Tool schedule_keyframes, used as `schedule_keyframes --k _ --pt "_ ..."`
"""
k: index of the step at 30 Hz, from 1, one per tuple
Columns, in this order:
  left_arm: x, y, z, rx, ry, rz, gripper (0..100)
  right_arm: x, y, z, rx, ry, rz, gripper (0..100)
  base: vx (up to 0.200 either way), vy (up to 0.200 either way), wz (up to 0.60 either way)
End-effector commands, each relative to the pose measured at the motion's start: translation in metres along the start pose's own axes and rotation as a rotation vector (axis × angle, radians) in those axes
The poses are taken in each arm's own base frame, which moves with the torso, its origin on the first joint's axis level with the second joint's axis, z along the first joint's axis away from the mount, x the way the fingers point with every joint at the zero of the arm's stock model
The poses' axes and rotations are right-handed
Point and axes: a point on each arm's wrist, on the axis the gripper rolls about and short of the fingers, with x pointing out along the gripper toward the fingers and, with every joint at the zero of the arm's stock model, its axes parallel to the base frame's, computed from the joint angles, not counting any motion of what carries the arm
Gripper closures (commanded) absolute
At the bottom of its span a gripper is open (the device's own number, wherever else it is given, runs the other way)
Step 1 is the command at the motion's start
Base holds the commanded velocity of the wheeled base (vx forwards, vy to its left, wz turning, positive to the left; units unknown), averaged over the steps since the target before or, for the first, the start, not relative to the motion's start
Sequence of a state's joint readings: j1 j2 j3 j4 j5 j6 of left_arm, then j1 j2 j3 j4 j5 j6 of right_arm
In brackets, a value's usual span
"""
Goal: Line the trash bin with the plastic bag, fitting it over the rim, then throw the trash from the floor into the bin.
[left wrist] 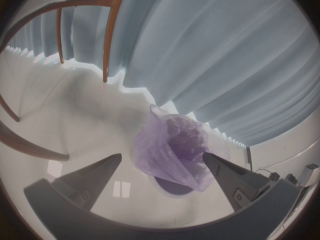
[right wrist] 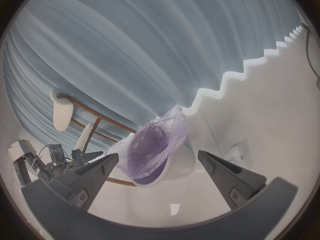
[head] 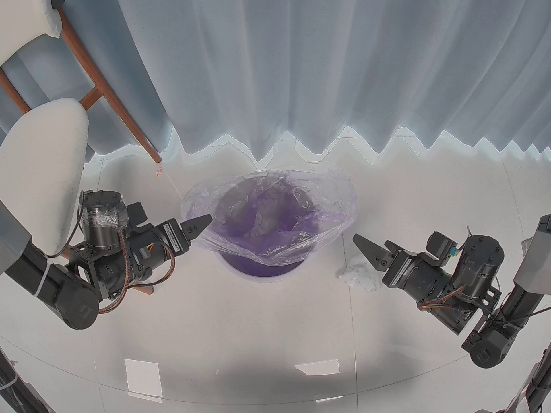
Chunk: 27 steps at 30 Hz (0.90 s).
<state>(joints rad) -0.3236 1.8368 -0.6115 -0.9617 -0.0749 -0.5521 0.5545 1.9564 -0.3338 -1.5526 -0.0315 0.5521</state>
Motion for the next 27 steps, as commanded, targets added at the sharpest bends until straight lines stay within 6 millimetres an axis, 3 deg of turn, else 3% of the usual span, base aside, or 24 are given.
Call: schedule_keyframes --k 1,3,4,9,13,16,19,24,27 --pt "0.013 0.014 -0.006 -0.008 0.025 0.035 0 0.0 0.001 0.002 0.001 -0.018 0.008 0 0.0 0.0 0.0" --pt "0.018 0.015 -0.007 -0.007 0.029 0.038 0 0.0 0.0 0.001 0.001 -0.015 0.006 0 0.0 0.0 0.0" --pt "0.018 0.015 -0.007 -0.007 0.029 0.038 100 0.0 0.0 0.001 0.001 -0.015 0.006 0 0.0 0.0 0.0" --pt "0.019 0.012 -0.012 0.0 0.042 0.031 100 0.0 0.0 0.001 0.001 -0.015 0.006 0 0.0 0.0 0.0" --pt "-0.001 0.017 -0.026 0.01 0.096 0.061 100 -0.003 0.0 -0.005 0.011 0.016 0.001 0 0.0 0.0 0.0" --pt "-0.013 0.021 -0.038 0.04 0.132 0.069 100 -0.011 0.015 -0.022 0.039 0.089 0.046 0 0.0 0.0 0.0" --pt "-0.017 0.022 -0.045 0.05 0.115 0.053 100 -0.013 0.031 -0.026 0.102 0.106 0.103 0 0.0 0.0 0.0" --pt "-0.017 0.027 -0.057 0.1 0.098 0.037 100 0.013 0.034 -0.051 0.108 0.226 0.053 0 0.0 0.0 0.0" --pt "-0.012 0.031 -0.064 0.107 0.102 0.038 100 0.028 0.028 -0.05 0.116 0.225 0.019 0 0.0 0.0 0.0"
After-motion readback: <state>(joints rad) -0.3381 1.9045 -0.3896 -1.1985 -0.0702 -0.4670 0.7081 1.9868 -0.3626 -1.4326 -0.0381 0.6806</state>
